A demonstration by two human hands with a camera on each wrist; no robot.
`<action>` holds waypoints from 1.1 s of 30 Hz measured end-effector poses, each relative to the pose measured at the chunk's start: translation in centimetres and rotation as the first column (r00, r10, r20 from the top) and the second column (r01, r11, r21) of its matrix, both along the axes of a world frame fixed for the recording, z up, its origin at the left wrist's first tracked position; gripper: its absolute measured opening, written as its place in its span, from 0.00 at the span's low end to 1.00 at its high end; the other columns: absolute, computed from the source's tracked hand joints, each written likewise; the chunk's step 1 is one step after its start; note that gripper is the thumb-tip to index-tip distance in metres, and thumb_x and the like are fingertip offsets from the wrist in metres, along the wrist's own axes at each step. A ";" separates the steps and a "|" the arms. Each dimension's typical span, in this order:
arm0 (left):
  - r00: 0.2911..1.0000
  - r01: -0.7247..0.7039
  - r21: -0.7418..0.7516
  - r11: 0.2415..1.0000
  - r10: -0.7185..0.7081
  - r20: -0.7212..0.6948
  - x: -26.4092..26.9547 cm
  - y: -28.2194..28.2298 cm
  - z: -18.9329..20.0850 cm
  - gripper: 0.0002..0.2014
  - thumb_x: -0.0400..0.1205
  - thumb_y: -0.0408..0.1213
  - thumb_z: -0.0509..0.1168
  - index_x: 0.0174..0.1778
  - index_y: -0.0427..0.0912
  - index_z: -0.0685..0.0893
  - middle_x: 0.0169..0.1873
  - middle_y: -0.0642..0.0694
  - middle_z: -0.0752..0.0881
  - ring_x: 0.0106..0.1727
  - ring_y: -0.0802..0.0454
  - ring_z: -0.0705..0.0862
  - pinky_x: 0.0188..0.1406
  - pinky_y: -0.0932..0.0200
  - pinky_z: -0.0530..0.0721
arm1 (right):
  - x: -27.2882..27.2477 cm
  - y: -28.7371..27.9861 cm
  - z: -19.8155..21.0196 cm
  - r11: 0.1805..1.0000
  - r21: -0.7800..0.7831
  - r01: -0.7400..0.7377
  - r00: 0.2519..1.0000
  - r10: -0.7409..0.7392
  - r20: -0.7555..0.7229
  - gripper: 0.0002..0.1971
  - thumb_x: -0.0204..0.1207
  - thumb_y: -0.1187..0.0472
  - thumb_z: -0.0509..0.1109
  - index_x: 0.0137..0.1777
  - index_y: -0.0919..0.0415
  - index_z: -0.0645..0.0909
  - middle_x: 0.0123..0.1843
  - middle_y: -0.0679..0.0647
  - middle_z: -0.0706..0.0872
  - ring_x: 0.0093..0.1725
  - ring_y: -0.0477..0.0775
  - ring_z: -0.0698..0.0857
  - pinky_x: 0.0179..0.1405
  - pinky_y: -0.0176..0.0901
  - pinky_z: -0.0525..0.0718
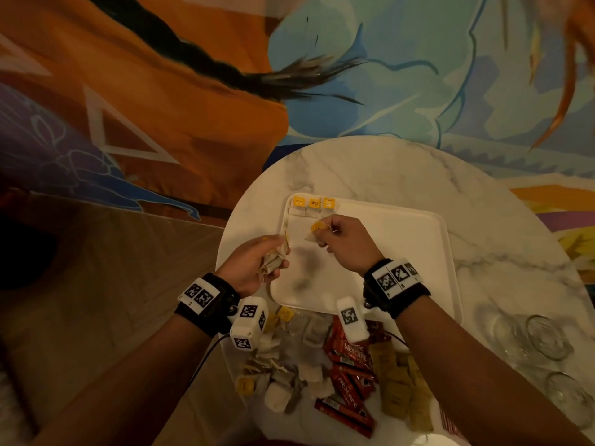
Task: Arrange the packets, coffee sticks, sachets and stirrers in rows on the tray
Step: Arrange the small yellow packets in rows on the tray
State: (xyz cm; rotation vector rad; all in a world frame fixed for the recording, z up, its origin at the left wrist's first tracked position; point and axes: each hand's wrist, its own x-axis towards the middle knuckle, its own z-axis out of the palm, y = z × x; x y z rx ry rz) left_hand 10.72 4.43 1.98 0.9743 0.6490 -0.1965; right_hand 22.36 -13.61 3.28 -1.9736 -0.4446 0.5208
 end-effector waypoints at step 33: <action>0.995 -0.095 0.082 0.992 0.095 0.010 1.1 0.3 -1.1 0.11 0.88 0.37 0.62 0.61 0.37 0.86 0.44 0.39 0.89 0.36 0.49 0.87 0.30 0.59 0.78 | 0.8 5.1 -0.7 0.994 -0.076 -0.080 0.996 0.082 0.030 0.18 0.86 0.52 0.65 0.43 0.64 0.88 0.40 0.58 0.90 0.34 0.51 0.86 0.39 0.45 0.85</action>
